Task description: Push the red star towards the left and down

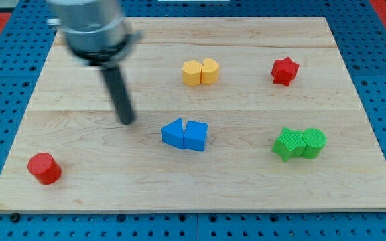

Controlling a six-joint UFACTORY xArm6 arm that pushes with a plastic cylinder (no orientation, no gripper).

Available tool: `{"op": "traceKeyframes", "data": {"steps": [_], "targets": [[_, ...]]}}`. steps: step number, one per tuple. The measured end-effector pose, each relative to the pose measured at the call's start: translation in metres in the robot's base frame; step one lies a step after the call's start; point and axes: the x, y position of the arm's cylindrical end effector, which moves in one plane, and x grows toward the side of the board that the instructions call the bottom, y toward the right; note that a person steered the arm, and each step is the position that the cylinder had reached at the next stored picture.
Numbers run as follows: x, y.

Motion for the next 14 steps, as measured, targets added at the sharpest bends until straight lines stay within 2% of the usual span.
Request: {"op": "traceKeyframes", "data": {"steps": [2,3,4,5,9,12,14], "targets": [[-0.010,0.257],[-0.049,0.346],[-0.128,0.351],[-0.137,0.304],[-0.065,0.165],[-0.019,0.033],[-0.006,-0.058]]}}
